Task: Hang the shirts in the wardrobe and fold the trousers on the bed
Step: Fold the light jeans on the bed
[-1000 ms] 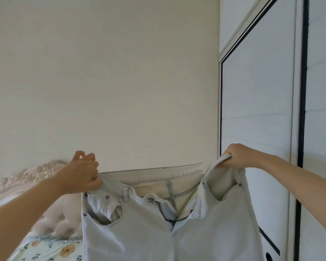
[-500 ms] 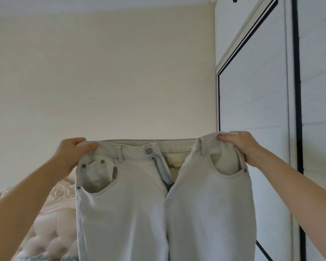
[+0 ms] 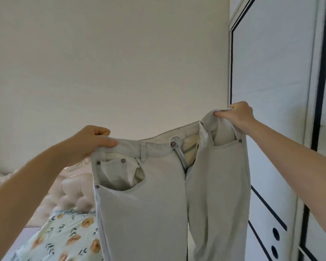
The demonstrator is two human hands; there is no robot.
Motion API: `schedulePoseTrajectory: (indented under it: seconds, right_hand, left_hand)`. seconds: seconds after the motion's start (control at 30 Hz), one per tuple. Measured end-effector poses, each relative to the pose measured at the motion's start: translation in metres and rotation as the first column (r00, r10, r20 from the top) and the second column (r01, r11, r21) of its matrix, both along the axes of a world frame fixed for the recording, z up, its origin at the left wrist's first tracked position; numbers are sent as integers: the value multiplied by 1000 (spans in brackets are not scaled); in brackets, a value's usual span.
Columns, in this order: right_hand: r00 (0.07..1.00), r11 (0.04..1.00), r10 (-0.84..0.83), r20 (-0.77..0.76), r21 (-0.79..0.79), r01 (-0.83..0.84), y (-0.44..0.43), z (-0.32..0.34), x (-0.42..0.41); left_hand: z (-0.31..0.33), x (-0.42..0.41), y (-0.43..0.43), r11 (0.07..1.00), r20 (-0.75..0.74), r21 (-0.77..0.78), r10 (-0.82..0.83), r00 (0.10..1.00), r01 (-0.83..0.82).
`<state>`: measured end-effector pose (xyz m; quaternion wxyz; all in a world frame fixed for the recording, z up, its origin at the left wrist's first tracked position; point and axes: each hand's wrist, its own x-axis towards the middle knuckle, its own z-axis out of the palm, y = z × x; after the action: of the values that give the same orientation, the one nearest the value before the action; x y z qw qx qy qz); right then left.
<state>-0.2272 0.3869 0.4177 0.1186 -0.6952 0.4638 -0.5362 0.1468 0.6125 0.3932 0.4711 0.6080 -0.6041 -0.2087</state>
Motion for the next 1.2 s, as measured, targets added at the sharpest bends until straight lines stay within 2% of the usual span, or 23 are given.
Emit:
schedulePoseTrajectory:
  seconds: [0.07, 0.27, 0.5, 0.6, 0.67, 0.8, 0.9, 1.0, 1.2]
  right_hand:
    - [999, 1000, 15, -42, -9, -16, -3, -5, 14]
    - [970, 994, 76, -232, -60, -92, -19, -18, 64]
    - [902, 967, 233, -363, -8, -253, -31, -42, 132]
    - [848, 935, 334, -411, 34, -352, -21, -65, 176]
    - [813, 908, 406, -418, 85, -409, -10, -84, 206]
    - [707, 869, 484, -516, 184, -460, 6, -133, 272]
    - [573, 851, 496, -653, 233, -471, 24, -179, 321]
    - [458, 827, 503, -732, 254, -503, 38, -227, 371]
    - [327, 753, 596, -734, 369, -545, 56, -318, 461]
  left_hand:
    - [-6, -8, 15, 999, 5, 33, -3, 1000, 3]
    - [-10, -31, 52, 998, 99, -1, 57, 993, -57]
    - [-25, 0, 93, 944, 4, 57, 324, 946, -324]
    - [-49, 32, 123, 871, -16, 144, 477, 879, -470]
    - [-71, 59, 147, 818, 37, 194, 545, 838, -541]
    - [-128, 110, 189, 744, 129, 280, 597, 792, -607]
    - [-175, 150, 215, 650, 170, 354, 662, 730, -672]
    - [-230, 198, 239, 541, 277, 398, 700, 659, -741]
    - [-328, 255, 263, 433, 196, 476, 796, 572, -765]
